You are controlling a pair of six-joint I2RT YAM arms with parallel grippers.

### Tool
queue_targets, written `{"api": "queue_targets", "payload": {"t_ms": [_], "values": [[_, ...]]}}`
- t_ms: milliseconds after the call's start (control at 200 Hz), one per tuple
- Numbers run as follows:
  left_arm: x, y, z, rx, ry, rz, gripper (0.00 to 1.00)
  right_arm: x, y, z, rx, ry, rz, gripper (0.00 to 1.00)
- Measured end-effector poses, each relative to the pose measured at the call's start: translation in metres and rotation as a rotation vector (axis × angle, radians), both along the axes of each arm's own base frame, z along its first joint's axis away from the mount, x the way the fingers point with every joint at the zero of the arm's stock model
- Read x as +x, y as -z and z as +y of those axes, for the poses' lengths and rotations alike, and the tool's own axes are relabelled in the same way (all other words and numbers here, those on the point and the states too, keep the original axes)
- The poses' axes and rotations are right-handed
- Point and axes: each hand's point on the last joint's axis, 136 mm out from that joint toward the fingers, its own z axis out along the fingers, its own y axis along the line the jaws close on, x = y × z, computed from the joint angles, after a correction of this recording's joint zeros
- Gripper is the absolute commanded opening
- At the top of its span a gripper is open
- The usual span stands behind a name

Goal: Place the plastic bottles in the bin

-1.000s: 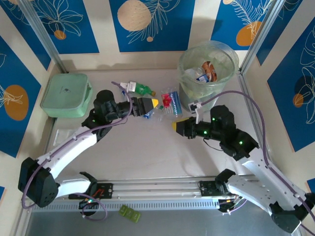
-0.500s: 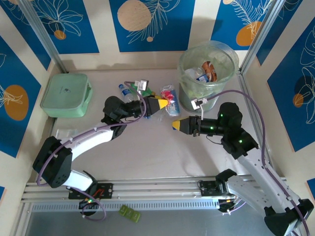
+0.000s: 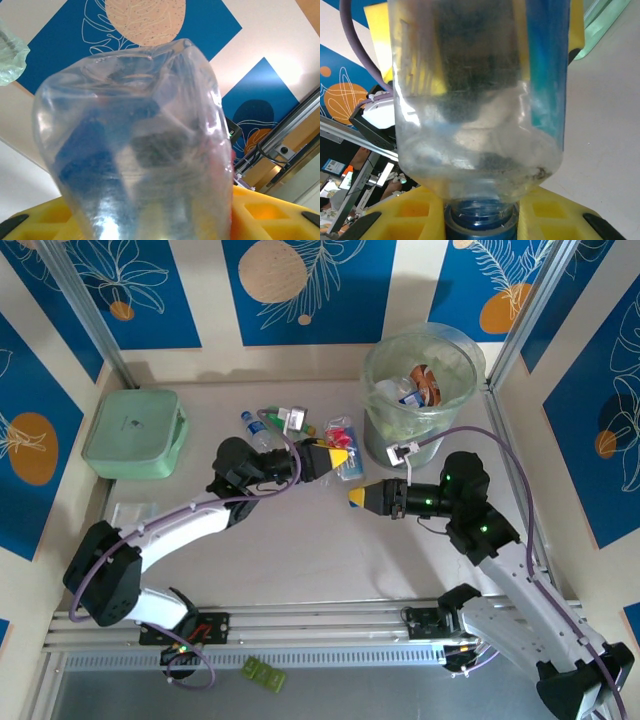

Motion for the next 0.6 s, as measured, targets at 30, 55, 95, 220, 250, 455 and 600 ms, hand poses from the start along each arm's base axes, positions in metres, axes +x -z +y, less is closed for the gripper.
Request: {"api": "queue_targets", "payload": {"t_ms": [30, 55, 95, 220, 250, 455, 600], "values": [[0.0, 0.0, 0.0, 0.005, -0.002, -0.003, 0.5, 0.0, 0.0, 0.0, -0.002, 0.0, -0.002, 0.34], [0.0, 0.001, 0.0, 0.011, -0.004, -0.004, 0.5, 0.0, 0.001, 0.0, -0.005, 0.001, -0.006, 0.43], [-0.001, 0.001, 0.0, 0.022, -0.006, -0.009, 0.5, 0.0, 0.002, -0.001, -0.011, 0.008, -0.01, 0.57], [0.0, 0.002, 0.0, 0.063, -0.034, -0.036, 0.45, 0.004, 0.009, -0.008, -0.044, 0.071, -0.005, 0.89], [0.001, 0.0, -0.001, 0.073, -0.042, -0.04, 0.43, 0.004, 0.009, -0.011, -0.051, 0.089, -0.013, 0.91], [0.022, -0.02, -0.01, 0.117, -0.12, -0.08, 0.36, 0.002, 0.012, -0.033, -0.108, 0.225, -0.076, 0.92], [0.045, -0.036, -0.021, 0.153, -0.181, -0.111, 0.33, 0.003, 0.017, -0.056, -0.161, 0.357, -0.107, 0.92]]}}
